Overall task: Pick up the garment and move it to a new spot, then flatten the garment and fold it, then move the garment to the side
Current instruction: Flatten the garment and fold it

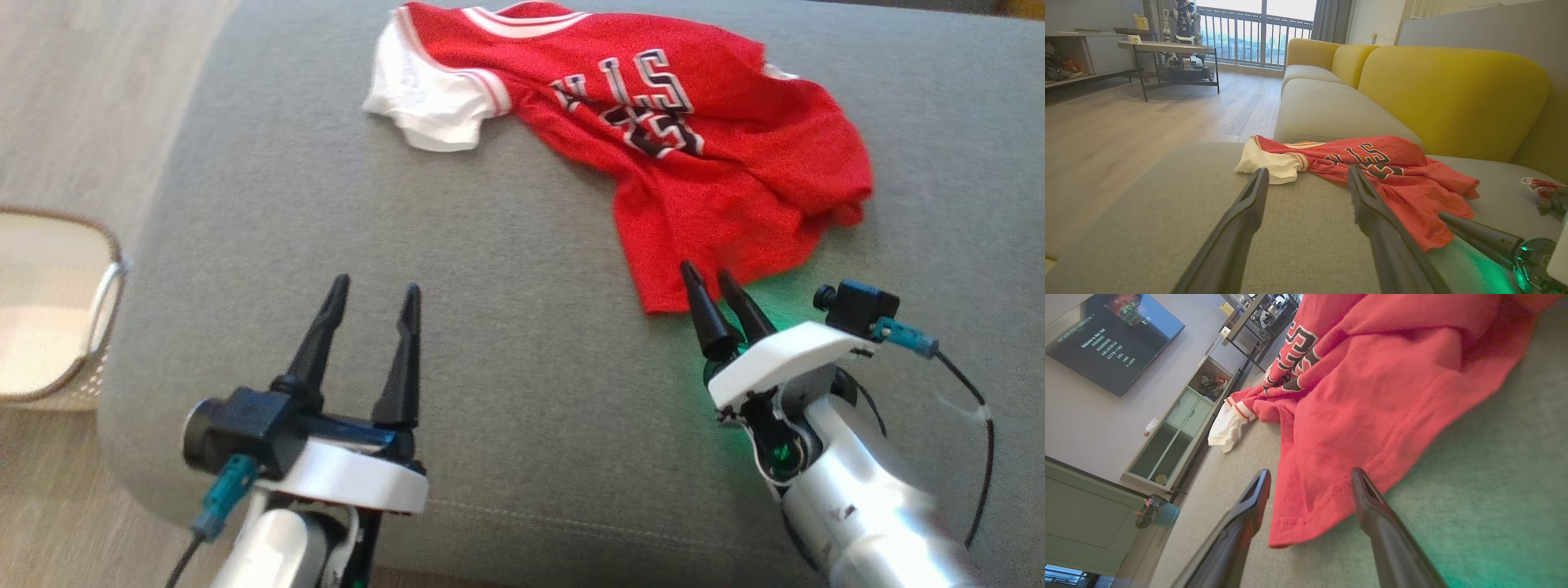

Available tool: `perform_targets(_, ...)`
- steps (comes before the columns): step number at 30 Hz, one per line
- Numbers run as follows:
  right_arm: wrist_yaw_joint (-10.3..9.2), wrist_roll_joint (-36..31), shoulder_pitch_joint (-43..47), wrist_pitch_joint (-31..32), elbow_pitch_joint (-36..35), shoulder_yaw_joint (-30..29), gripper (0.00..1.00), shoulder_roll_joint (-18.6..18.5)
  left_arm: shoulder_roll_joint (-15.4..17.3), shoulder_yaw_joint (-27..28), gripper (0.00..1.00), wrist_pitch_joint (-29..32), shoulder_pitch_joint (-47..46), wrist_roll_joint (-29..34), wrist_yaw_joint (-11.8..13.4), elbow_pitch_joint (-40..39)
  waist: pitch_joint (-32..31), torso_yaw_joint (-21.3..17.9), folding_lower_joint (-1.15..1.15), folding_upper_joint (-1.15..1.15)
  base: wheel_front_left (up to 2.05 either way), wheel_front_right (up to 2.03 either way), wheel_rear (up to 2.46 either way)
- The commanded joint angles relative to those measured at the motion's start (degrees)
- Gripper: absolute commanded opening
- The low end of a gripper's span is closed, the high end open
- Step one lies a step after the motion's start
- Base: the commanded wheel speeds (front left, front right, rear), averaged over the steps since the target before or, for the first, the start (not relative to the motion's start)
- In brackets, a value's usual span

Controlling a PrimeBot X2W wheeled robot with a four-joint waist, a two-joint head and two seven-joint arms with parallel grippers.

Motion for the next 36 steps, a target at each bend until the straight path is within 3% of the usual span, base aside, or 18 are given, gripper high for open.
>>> perform_targets(1, 0.0, 1.56, -1.58, -0.51, 0.24, 2.0, 1.0, 1.01, -0.42, 1.75, 1.0, -0.29, -1.59, 0.83, -0.71, -1.99, 0.2, 2.79, 0.01, 0.0, 0.0, 0.0, 0.0)
perform_targets(5, 0.0, 4.83, -4.01, -0.51, 4.26, 5.92, 1.0, 1.01, -2.35, 1.83, 1.0, -0.29, -1.54, 2.49, -2.35, -1.58, 0.96, 4.4, 0.01, 0.0, 0.0, 0.0, 0.0)
perform_targets(6, 0.0, 5.58, -4.53, -0.51, 4.96, 7.21, 0.92, 1.01, -2.67, 1.98, 1.0, -0.29, -1.46, 2.92, -2.65, -1.44, 1.22, 4.54, 0.01, 0.0, 0.0, 0.0, 0.0)
perform_targets(7, 0.0, 6.22, -5.03, -0.51, 5.58, 8.32, 0.91, 1.01, -2.97, 2.16, 1.0, -0.29, -1.35, 3.33, -2.93, -1.33, 1.53, 4.54, 0.01, 0.0, 0.0, 0.0, 0.0)
perform_targets(8, 0.0, 5.66, -5.75, -0.51, 6.27, 9.51, 0.95, 1.01, -3.3, 2.35, 1.0, -0.29, -1.19, 3.64, -3.19, -1.21, 1.85, 4.43, 0.01, 0.0, 0.0, 0.0, 0.0)
perform_targets(9, 0.0, 3.59, -6.66, -0.51, 7.16, 10.77, 1.0, 1.01, -3.62, 2.58, 1.0, -0.29, -1.02, 3.89, -3.46, -1.13, 2.16, 4.21, 0.01, 0.0, 0.0, 0.0, 0.0)
perform_targets(14, 0.0, -10.28, -9.99, -0.51, 12.67, 12.7, 1.0, 1.01, -5.25, 3.48, 1.0, -0.29, -0.93, 5.1, -5.03, -1.11, 3.33, 3.2, 0.01, 0.0, 0.0, 0.0, 0.0)
perform_targets(19, 0.0, -21.45, -12.72, -0.5, 22.65, 15.91, 0.99, 1.01, -6.36, 4.06, 1.0, -0.29, -1.5, 6.5, -6.38, -0.58, 3.07, 3.15, 0.01, 0.0, 0.0, 0.0, 0.0)
perform_targets(20, 0.0, -24.98, -14.03, -0.44, 25.08, 15.85, 0.18, 1.01, -6.68, 4.65, 1.0, -0.29, -1.5, 6.84, -6.6, -0.57, 2.74, 3.13, 0.01, 0.0, 0.0, 0.0, 0.0)
perform_targets(21, 0.0, -26.59, -14.35, -0.23, 25.71, 15.5, 0.0, 1.01, -6.81, 4.95, 1.0, -0.29, -1.37, 6.96, -6.7, -0.58, 2.54, 3.08, 0.01, 0.0, 0.0, 0.0, 0.0)
perform_targets(28, 0.0, -35.17, -13.43, -0.27, 26.58, 9.84, 0.0, 1.01, -7.38, 7.42, 1.0, -0.29, 0.68, 7.5, -7.31, -1.09, 1.02, 0.41, 0.01, 0.0, 0.0, 0.0, 0.0)
perform_targets(36, 0.0, -46.0, -9.66, -0.49, 19.78, -0.08, 0.0, 0.75, -7.64, 9.59, 1.0, -0.29, 3.01, 8.81, -8.23, -1.58, -1.58, -7.81, 0.01, 0.0, 0.0, 0.0, 0.0)
